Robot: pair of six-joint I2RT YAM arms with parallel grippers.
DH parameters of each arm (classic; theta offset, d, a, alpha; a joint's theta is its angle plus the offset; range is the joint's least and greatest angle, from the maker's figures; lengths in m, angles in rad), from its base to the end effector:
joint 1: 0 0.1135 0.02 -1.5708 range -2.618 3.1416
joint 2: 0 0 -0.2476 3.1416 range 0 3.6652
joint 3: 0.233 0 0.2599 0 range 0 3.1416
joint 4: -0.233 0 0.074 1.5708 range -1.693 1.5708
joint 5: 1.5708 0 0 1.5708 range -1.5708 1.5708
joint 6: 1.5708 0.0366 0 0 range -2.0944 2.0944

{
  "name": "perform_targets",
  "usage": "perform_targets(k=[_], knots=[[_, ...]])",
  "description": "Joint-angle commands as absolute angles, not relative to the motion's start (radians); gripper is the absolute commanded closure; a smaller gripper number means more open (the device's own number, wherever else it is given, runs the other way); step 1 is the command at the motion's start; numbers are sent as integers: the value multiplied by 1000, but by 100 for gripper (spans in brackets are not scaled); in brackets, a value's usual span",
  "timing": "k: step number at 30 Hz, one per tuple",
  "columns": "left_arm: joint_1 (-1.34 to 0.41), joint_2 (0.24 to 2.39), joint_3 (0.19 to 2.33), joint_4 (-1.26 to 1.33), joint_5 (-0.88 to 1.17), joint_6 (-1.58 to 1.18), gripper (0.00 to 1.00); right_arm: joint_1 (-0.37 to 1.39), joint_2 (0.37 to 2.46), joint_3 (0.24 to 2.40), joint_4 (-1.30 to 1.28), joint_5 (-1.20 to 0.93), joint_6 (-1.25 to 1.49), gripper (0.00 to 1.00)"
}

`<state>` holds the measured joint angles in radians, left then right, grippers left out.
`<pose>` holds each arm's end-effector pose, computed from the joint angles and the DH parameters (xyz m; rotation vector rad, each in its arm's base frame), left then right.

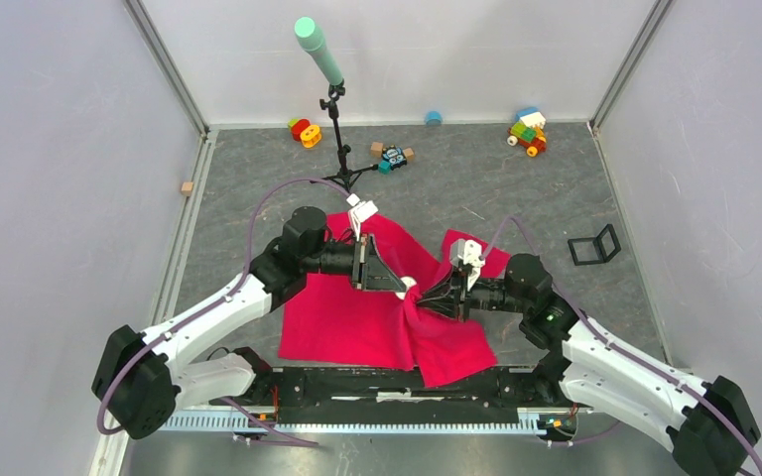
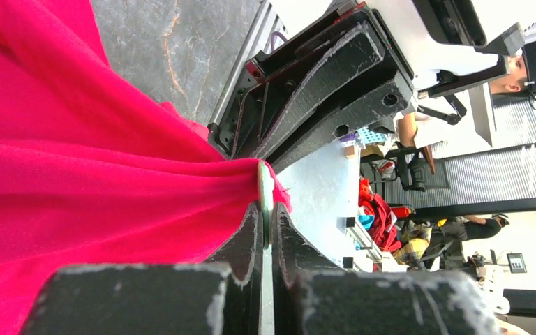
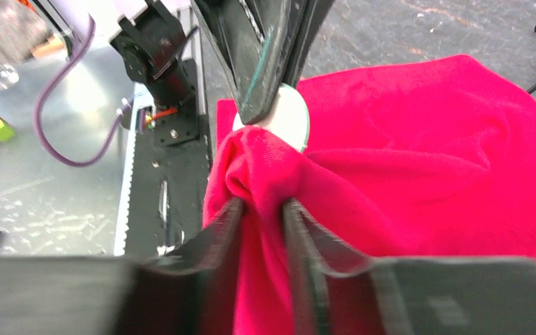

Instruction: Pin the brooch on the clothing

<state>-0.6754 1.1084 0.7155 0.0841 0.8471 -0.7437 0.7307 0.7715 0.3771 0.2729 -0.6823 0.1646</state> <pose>0.1856 -0.1838 0.2639 0.6098 2.0888 -1.6907 0.1340 0.1511 0.2320 -1.0116 1.5188 1.2243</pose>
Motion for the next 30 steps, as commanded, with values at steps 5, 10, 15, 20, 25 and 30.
perform_targets(k=[5, 10, 15, 20, 25, 30], knots=[[-644, 1101, 769, 153, 915, -750, 98, 745, 778, 371, 169, -641, 94, 95], [-643, 1112, 773, 127, 980, -684, 98, 746, 724, 381, 189, -625, 120, 51], [-643, 1067, 769, 82, 1043, -573, 98, 744, 655, 364, 318, -653, 196, 21], [-644, 1019, 754, 74, 1076, -524, 98, 744, 682, 350, 508, -730, 339, 15], [-650, 1011, 751, 73, 1083, -512, 98, 748, 781, 339, 683, -772, 488, 24], [-655, 1011, 749, 73, 1084, -509, 98, 773, 860, 308, 866, -781, 615, 43]])
